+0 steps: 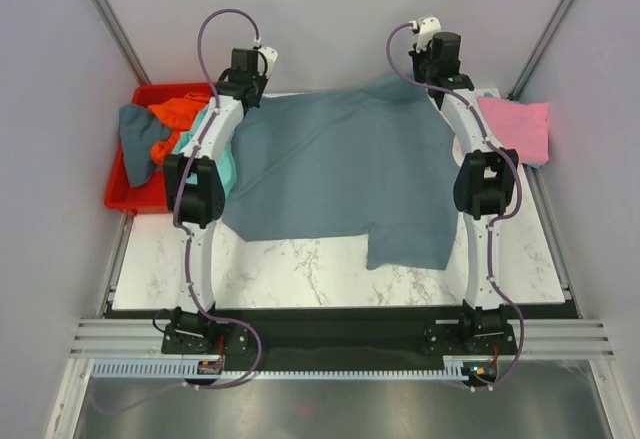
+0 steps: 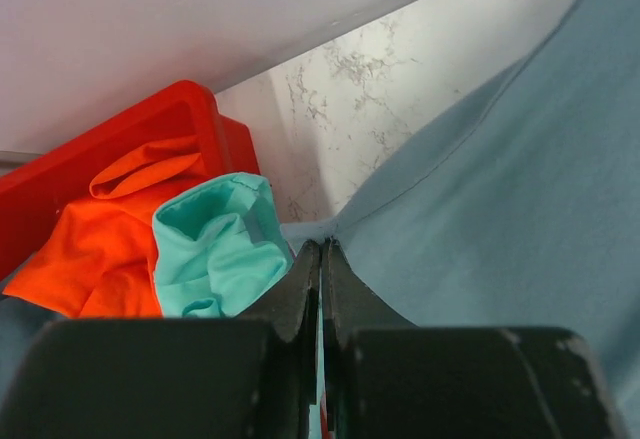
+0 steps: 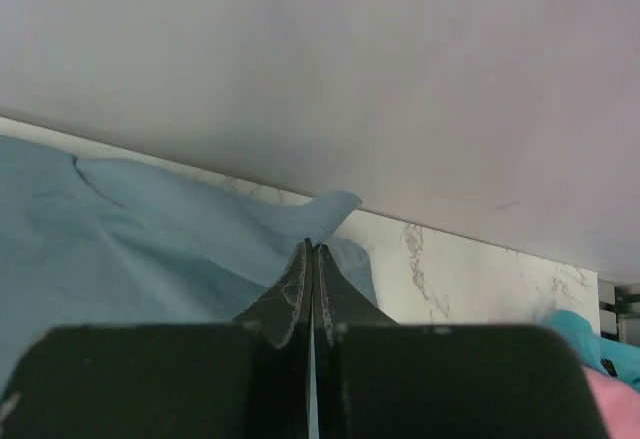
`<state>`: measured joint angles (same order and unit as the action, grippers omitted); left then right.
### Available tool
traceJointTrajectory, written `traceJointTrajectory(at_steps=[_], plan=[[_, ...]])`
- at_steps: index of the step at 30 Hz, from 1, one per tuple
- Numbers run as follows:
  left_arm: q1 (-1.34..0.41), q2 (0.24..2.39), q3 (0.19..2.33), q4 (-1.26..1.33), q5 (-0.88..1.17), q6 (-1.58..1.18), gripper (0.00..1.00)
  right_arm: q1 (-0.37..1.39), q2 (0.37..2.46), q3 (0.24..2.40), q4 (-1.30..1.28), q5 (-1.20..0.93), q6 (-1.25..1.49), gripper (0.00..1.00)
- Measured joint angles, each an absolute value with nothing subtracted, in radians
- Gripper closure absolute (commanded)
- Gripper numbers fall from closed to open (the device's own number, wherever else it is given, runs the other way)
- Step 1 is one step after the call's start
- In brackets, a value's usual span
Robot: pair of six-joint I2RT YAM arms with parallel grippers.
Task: Fold and stack the t-shirts
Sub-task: Flatten the tshirt out, then fold the tshirt
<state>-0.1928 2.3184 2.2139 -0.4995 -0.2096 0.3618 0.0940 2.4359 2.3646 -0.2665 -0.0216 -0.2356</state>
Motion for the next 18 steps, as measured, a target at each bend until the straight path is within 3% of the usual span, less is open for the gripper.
traceJointTrajectory(at_steps=[18], plan=[[-0.194, 2.346, 2.105, -0.464, -0.208, 0.349, 0.98, 0.081, 2.359, 2.041, -0.215, 0.051, -0.252, 1.0]])
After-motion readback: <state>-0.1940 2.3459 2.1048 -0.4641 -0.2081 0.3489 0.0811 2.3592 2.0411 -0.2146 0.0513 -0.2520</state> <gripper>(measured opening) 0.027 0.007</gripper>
